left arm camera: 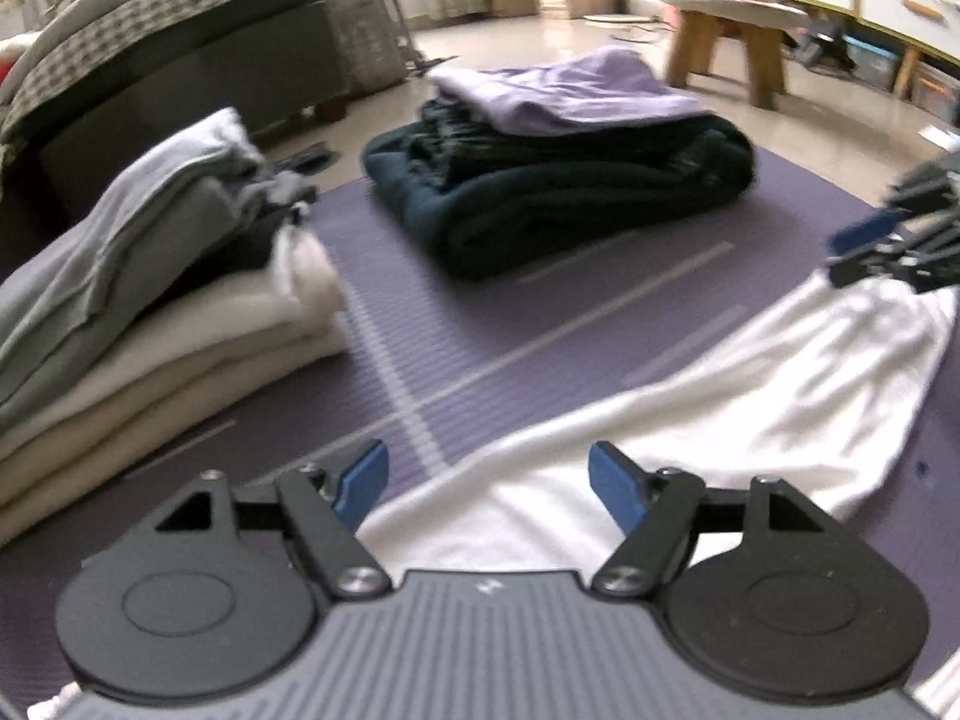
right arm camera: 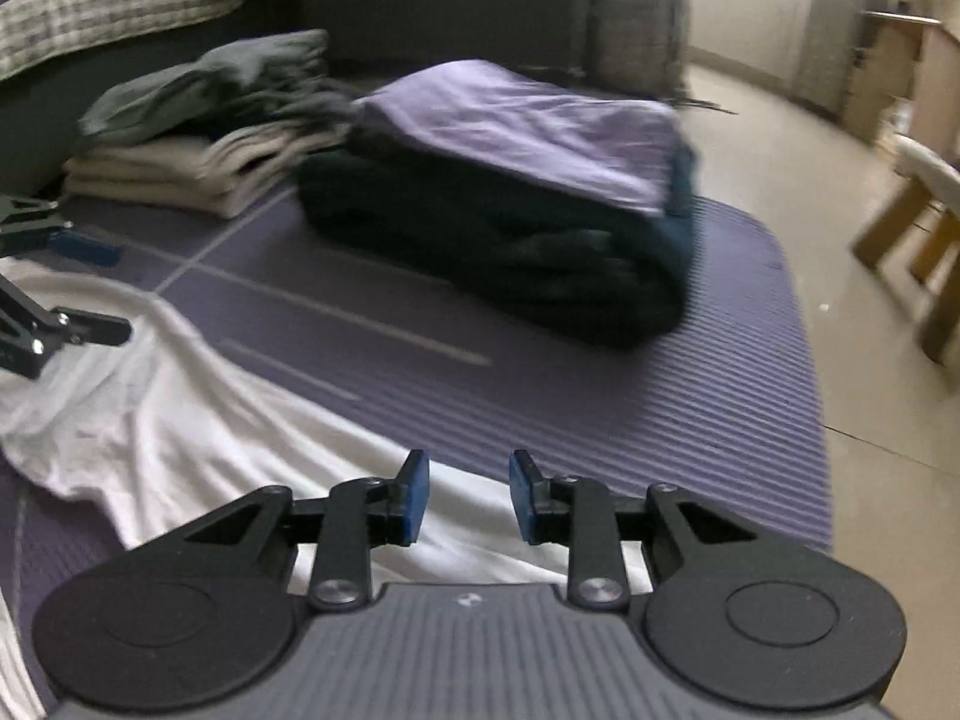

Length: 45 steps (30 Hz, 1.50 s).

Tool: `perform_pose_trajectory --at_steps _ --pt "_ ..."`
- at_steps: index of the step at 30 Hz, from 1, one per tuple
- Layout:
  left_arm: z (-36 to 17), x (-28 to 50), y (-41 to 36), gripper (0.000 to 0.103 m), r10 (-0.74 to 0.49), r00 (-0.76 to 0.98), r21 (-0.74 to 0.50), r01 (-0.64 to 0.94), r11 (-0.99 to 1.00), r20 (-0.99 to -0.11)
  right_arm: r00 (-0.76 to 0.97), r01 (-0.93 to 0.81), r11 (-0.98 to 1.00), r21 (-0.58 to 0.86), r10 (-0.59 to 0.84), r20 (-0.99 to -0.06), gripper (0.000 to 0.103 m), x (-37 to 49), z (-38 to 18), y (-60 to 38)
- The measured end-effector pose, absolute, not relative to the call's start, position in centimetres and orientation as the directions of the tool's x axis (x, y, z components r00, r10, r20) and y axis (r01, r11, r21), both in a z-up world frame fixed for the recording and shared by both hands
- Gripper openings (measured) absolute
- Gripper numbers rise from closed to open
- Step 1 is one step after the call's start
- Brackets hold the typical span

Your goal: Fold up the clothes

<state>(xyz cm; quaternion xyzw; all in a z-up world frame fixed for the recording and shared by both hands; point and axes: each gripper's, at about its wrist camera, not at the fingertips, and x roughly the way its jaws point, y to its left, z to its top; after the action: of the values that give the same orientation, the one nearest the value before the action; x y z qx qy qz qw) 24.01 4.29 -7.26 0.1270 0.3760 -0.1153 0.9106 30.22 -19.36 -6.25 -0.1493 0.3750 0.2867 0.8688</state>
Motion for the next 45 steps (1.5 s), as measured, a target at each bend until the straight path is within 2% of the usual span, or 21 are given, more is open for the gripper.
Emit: perform_pose_trajectory --at_steps 6,8,9,10,17,18,20,21,22,26,28,30,33,35,37,40,45 --pt "-7.8 23.2 3.3 0.079 -0.156 0.659 0.126 0.36 0.924 -0.735 0.527 -0.655 0.753 -0.069 0.389 -0.755 0.027 30.5 -7.2 -17.3" --pt "-8.1 23.2 3.2 0.08 -0.162 0.648 0.121 0.369 0.921 -0.744 0.515 -0.666 0.743 -0.064 0.396 -0.76 0.013 30.5 -7.3 -17.2" --pt "-8.3 23.2 3.1 0.081 -0.166 0.641 0.117 0.375 0.92 -0.749 0.509 -0.672 0.738 -0.06 0.402 -0.761 0.002 30.4 -7.3 -17.1" --pt "-8.5 23.1 3.1 0.081 -0.168 0.637 0.115 0.378 0.919 -0.752 0.511 -0.676 0.734 -0.066 0.402 -0.76 0.0 30.3 -7.4 -16.9" --pt "-9.0 23.2 3.5 0.085 -0.197 0.618 0.06 0.37 0.927 -0.762 0.64 -0.571 0.807 -0.149 0.325 -0.696 0.0 30.2 -8.0 -16.8" --pt "-9.0 23.3 3.7 0.087 -0.198 0.616 0.055 0.367 0.929 -0.762 0.652 -0.56 0.812 -0.163 0.311 -0.692 0.003 30.2 -8.1 -16.7" --pt "-9.1 23.5 4.0 0.087 -0.205 0.609 0.036 0.359 0.932 -0.766 0.653 -0.545 0.825 -0.149 0.306 -0.693 0.025 30.4 -8.0 -16.6" --pt "-9.1 23.5 4.1 0.087 -0.205 0.609 0.036 0.359 0.933 -0.766 0.654 -0.534 0.835 -0.133 0.308 -0.691 0.044 30.6 -7.8 -16.9" --pt "-9.0 23.5 4.2 0.087 -0.198 0.614 0.043 0.355 0.934 -0.764 0.659 -0.518 0.848 -0.116 0.309 -0.685 0.046 30.8 -7.4 -17.2" --pt "-8.8 23.9 5.8 0.087 -0.176 0.629 0.038 0.311 0.95 -0.757 0.703 -0.435 0.896 -0.088 0.277 -0.656 0.045 31.3 -6.1 -20.0" --pt "-8.8 24.2 6.7 0.086 -0.164 0.634 0.032 0.286 0.958 -0.756 0.701 -0.408 0.91 -0.068 0.265 -0.663 0.04 31.4 -6.1 -21.7" --pt "-9.0 24.7 8.5 0.086 -0.125 0.643 0.035 0.231 0.972 -0.755 0.691 -0.387 0.92 -0.064 0.244 -0.68 0.04 31.4 -6.5 -23.0" --pt "-9.4 25.4 11.0 0.088 -0.062 0.663 0.046 0.144 0.988 -0.746 0.676 -0.308 0.947 -0.088 0.153 -0.721 0.041 31.6 -7.9 -25.6" --pt "-9.6 25.8 12.7 0.091 -0.003 0.677 0.066 0.077 0.995 -0.736 0.709 -0.227 0.966 -0.121 0.079 -0.7 0.041 31.7 -8.0 -26.9" --pt "-9.6 26.3 14.5 0.092 0.062 0.68 0.076 -0.009 0.997 -0.731 0.733 -0.135 0.986 -0.096 0.034 -0.68 0.042 31.8 -7.3 -28.9" --pt "-9.5 26.6 16.6 0.083 0.102 0.666 0.046 -0.102 0.994 -0.739 0.746 -0.091 0.996 -0.024 0.052 -0.664 0.042 31.8 -6.3 -31.1" --pt "-8.4 25.8 17.0 0.082 0.085 0.68 0.018 -0.105 0.994 -0.728 0.706 -0.131 0.991 0.0 0.094 -0.702 0.042 31.8 -7.0 -31.6"
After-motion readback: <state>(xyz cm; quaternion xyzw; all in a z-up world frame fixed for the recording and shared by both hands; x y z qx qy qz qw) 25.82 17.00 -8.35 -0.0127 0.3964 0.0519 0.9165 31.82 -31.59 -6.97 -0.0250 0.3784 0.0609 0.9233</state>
